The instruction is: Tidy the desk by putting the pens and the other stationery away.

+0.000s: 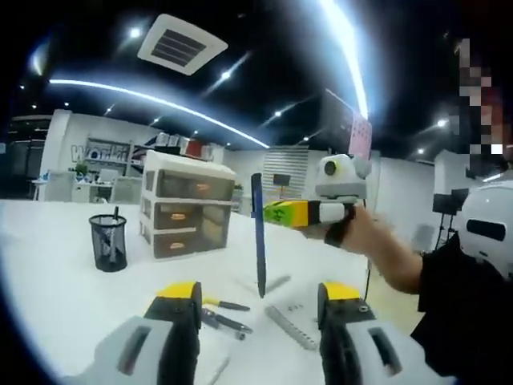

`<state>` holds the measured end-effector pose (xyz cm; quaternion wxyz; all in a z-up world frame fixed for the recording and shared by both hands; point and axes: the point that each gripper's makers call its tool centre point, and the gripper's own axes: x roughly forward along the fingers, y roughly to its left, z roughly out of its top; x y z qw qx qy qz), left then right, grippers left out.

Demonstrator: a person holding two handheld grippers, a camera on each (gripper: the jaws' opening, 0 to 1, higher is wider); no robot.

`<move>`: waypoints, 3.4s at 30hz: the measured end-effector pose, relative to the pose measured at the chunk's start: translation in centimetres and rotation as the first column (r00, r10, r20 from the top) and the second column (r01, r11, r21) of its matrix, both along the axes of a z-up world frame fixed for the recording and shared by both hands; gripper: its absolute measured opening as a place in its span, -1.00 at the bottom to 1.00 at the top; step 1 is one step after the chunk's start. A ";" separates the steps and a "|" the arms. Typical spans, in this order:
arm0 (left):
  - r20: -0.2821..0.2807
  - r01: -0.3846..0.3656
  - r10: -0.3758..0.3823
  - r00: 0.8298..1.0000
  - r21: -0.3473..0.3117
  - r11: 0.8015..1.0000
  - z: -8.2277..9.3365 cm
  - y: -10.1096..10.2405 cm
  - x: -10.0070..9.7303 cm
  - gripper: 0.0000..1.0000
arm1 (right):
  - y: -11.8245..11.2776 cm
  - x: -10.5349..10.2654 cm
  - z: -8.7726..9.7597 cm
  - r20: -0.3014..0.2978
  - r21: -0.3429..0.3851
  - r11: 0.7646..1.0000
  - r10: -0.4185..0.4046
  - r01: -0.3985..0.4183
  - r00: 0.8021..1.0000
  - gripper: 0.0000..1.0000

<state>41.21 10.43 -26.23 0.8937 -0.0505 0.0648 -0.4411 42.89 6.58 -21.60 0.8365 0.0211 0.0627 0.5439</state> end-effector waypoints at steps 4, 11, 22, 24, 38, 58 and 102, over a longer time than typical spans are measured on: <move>0.016 0.029 -0.029 0.999 0.018 0.999 0.2 -1.2 0.1 0.13 | 0.3 -0.7 0.2 0.003 0.020 1.000 0.021 -0.021 1.000 -0.96; 0.030 0.047 -0.047 0.998 0.021 0.999 0.7 -2.0 0.6 -0.06 | 1.1 -1.7 -0.3 0.002 0.027 0.998 0.063 -0.063 0.998 -0.96; 0.049 0.066 -0.066 0.997 0.002 0.998 1.3 -2.5 0.7 -0.44 | 1.5 -2.4 -0.4 0.004 0.049 0.994 0.094 -0.094 0.996 -0.96; 0.049 0.065 -0.065 0.997 0.002 0.998 1.2 -2.4 0.7 -0.46 | 1.6 -2.5 -0.4 0.002 0.051 0.994 0.099 -0.099 0.995 -0.96; 0.070 0.121 -0.123 0.990 0.023 0.992 1.2 -3.2 -0.6 -0.84 | 1.8 -3.5 -0.8 -0.002 0.052 0.992 0.116 -0.115 0.993 -0.95; 0.079 0.084 -0.083 0.993 -0.010 0.996 2.2 -2.2 0.1 -0.87 | -0.6 -3.5 0.4 0.080 0.141 0.989 0.042 -0.053 0.996 -0.40; 0.296 -0.319 0.292 0.910 0.048 0.946 10.2 6.2 21.7 -0.87 | -12.7 -6.5 -5.7 0.004 0.093 0.956 -0.281 0.280 0.960 0.01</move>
